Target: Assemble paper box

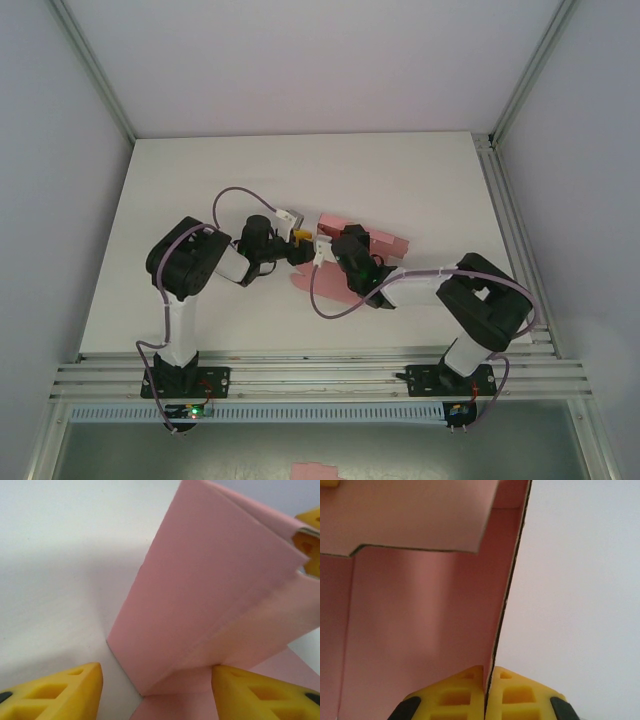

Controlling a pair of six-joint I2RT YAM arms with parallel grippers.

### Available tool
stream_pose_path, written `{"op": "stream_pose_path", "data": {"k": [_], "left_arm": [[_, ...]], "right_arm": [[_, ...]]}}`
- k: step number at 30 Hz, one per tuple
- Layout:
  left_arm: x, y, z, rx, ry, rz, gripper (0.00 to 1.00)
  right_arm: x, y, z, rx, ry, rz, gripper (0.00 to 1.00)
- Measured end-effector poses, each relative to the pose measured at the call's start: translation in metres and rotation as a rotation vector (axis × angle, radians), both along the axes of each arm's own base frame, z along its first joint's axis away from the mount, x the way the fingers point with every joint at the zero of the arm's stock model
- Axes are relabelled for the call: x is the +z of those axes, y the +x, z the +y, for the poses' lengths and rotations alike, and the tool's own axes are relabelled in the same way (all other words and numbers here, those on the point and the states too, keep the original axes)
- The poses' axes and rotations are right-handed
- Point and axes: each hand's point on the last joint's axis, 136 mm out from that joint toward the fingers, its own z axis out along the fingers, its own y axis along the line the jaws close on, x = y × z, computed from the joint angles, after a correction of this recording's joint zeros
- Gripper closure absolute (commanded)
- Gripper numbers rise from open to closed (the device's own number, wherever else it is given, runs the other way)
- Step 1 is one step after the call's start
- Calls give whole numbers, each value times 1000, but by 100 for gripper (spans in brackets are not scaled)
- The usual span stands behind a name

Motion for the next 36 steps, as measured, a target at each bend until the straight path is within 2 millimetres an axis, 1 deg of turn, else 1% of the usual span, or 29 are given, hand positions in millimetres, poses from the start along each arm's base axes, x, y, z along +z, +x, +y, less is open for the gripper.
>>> {"op": "stream_pose_path", "data": {"k": [5, 8, 13, 19, 21, 25, 26, 28, 29, 30, 31, 33, 36], "left_arm": [[1, 6, -3, -2, -9, -15, 36], [1, 6, -5, -6, -9, -17, 35], [5, 6, -15, -54, -12, 11, 39], [17, 5, -29, -121, -41, 4, 42], [17, 7, -30, -123, -39, 10, 43], [16, 12, -33, -118, -36, 16, 54], [15, 15, -34, -113, -33, 20, 58], [14, 20, -37, -96, -24, 28, 71], [13, 23, -38, -82, -16, 32, 81], [13, 26, -40, -63, -5, 22, 85], [12, 29, -41, -43, 9, 8, 87], [11, 33, -46, 4, 38, -27, 96], [10, 33, -52, 64, 65, -78, 100]], "right_arm": [[2, 0, 0, -11, 32, 12, 100], [2, 0, -3, -15, 39, 33, 100], [2, -4, -6, -23, 44, 69, 100], [1, -2, -8, -44, 40, 116, 100], [1, -2, -9, -53, 45, 121, 100], [1, -3, -11, -63, 50, 129, 100], [0, -3, -12, -68, 51, 131, 100], [1, -4, -13, -72, 55, 133, 100], [1, -4, -13, -74, 57, 136, 100], [0, -5, -14, -78, 60, 140, 100], [1, -6, -15, -82, 65, 142, 100], [2, -7, -16, -90, 74, 148, 100], [3, -10, -18, -102, 81, 162, 100]]}}
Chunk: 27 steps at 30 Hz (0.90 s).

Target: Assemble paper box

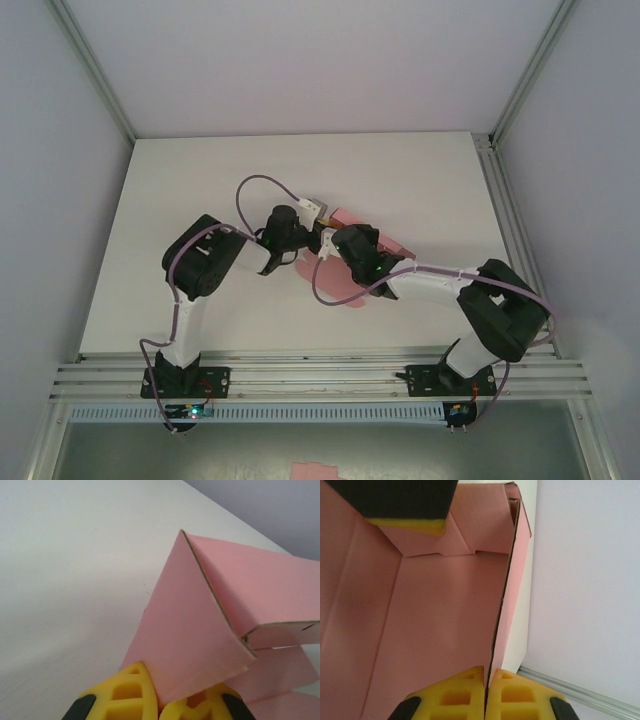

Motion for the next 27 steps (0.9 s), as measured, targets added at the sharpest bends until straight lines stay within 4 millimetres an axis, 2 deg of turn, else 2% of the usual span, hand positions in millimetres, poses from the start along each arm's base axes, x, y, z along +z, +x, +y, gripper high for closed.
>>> {"op": "stream_pose_path", "data": {"k": [13, 15, 20, 21, 23, 24, 25, 27], "left_arm": [[-5, 2, -1, 266, 128, -27, 100], [-5, 3, -2, 292, 140, -28, 100], [-3, 2, -2, 285, 148, -55, 100], [-3, 0, -1, 273, 143, -65, 100], [-3, -3, -1, 253, 133, -76, 100], [-3, -5, -2, 244, 131, -79, 100], [-3, -6, -2, 235, 129, -82, 100], [-3, -10, -4, 214, 124, -87, 100]], "right_arm": [[1, -14, 2, -41, 134, 123, 99], [2, -12, 1, -56, 185, 147, 86], [4, -11, 4, -65, 371, 263, 66], [8, -11, 5, -67, 425, 290, 51], [17, -13, 8, -69, 539, 342, 27], [25, -16, 11, -58, 609, 372, 19], [33, -19, 13, -44, 675, 391, 4], [61, -25, 18, 0, 816, 409, 2]]}}
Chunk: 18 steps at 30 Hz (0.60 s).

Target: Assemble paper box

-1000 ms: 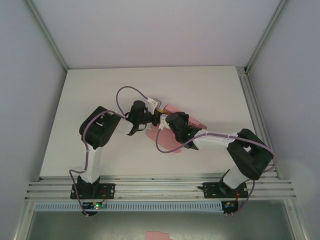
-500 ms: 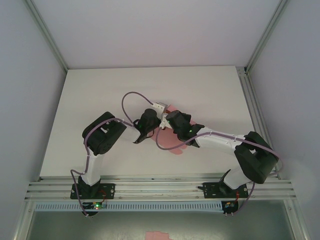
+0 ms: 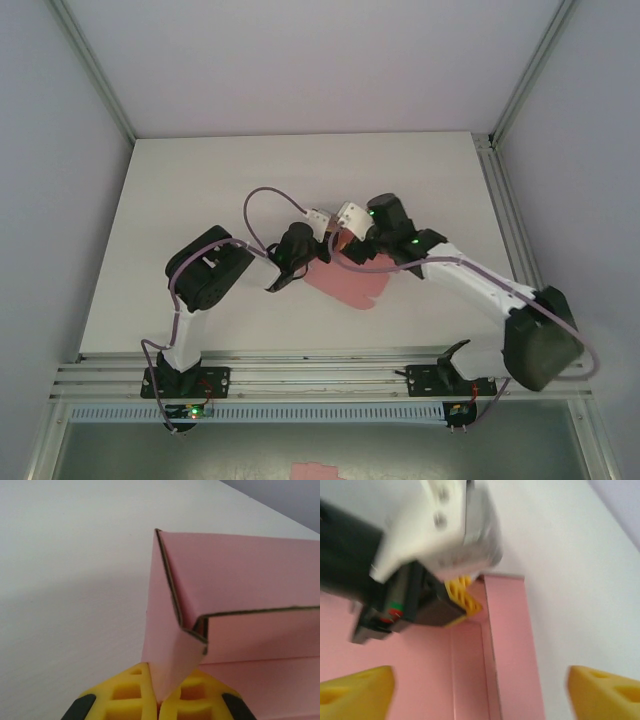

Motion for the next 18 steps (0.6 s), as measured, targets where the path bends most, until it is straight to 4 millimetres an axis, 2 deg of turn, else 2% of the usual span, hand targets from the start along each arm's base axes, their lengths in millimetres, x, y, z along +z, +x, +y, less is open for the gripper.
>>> {"op": "stream_pose_path", "data": {"k": [3, 5, 7, 9, 11, 13, 15, 18], "left_arm": [[0, -9, -1, -37, -15, -3, 100], [0, -17, 0, -63, -25, 0, 100], [2, -28, 1, -94, -39, 6, 100], [11, -39, 2, -126, -65, 2, 100], [26, -48, 2, -155, -102, -10, 100], [49, -52, 0, -178, -148, -37, 100], [75, -54, -2, -193, -199, -72, 100], [107, -55, -4, -204, -254, -114, 100]], "right_arm": [[50, -5, 1, -1, 184, -59, 2], [80, -2, -7, -51, 267, -116, 2], [97, 8, -24, -150, 317, -136, 2], [103, 28, -49, -278, 333, -116, 2], [96, 51, -77, -407, 324, -65, 2], [77, 66, -94, -494, 295, 11, 4], [44, 72, -94, -526, 254, 132, 8], [-4, 66, -78, -508, 201, 321, 9]]}}
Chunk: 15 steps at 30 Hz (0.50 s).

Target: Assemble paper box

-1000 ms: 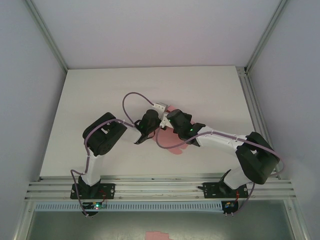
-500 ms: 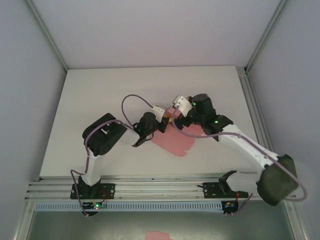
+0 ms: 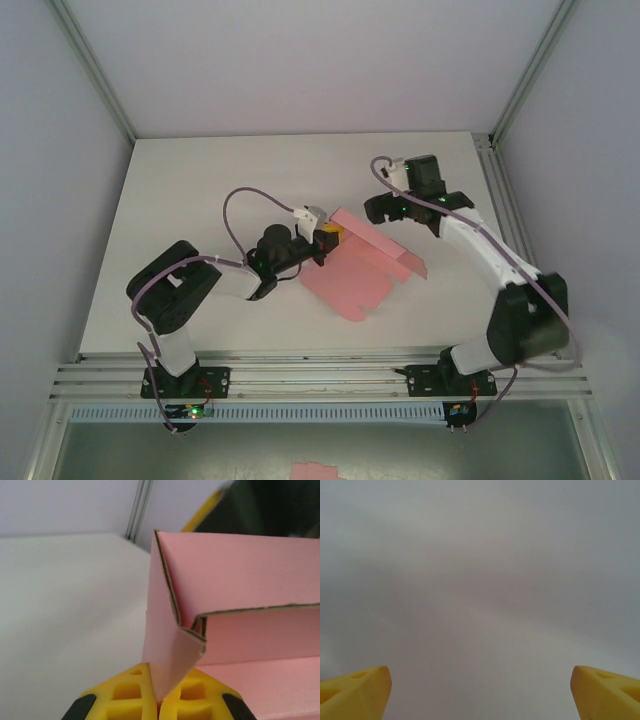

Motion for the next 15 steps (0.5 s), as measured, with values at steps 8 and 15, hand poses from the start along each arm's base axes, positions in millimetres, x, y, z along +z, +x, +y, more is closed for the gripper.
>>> {"op": "stream_pose_path", "data": {"k": [8, 15], "left_arm": [[-3, 22, 4, 107, 35, 89, 100], [-8, 54, 21, 331, 116, 141, 100]], "right_arm": [[-21, -10, 22, 56, -60, 77, 9], [-9, -5, 35, 70, -37, 20, 9]]}}
